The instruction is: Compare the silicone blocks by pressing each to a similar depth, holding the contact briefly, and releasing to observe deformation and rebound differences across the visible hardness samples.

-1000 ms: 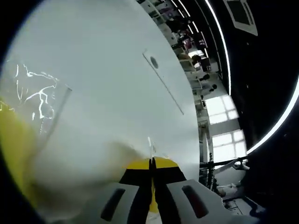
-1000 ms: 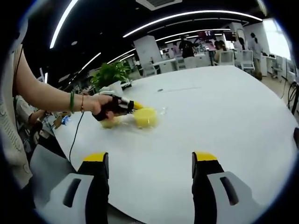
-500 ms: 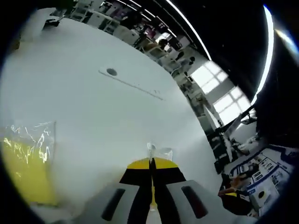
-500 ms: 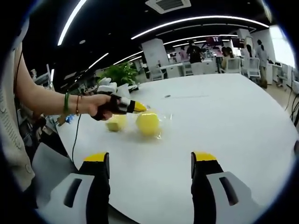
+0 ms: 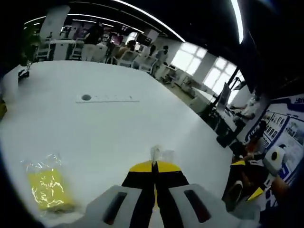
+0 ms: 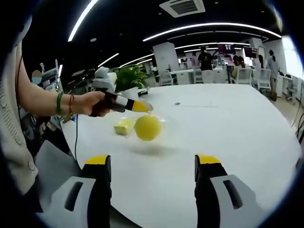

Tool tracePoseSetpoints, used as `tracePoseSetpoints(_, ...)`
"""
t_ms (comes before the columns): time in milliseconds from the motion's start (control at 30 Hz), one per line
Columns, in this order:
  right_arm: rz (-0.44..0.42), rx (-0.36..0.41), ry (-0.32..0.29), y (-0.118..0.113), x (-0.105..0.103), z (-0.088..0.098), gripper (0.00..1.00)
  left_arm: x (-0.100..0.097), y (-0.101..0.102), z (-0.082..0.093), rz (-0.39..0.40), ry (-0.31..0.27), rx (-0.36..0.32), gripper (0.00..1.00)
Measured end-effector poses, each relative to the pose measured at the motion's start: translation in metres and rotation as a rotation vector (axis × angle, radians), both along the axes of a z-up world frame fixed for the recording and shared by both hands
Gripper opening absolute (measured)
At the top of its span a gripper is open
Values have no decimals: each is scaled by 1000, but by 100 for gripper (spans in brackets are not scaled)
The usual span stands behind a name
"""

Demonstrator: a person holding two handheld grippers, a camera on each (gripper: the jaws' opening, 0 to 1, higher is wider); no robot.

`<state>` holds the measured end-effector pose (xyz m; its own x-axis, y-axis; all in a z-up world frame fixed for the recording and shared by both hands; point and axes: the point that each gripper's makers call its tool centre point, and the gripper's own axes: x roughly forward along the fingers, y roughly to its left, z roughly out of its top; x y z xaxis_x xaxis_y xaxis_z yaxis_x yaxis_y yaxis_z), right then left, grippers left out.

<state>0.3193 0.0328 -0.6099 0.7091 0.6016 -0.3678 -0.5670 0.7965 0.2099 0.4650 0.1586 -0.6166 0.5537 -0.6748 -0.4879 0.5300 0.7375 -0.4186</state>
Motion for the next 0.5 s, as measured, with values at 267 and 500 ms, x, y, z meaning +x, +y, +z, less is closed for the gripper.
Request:
tracePoseSetpoints(267, 42, -29, -23, 7, 0, 4, 66, -17, 1, 17, -53, -74, 57, 0)
tracePoseSetpoints(500, 77, -55, -67, 12, 3, 19, 68, -26, 7, 30, -94, -115, 100, 0)
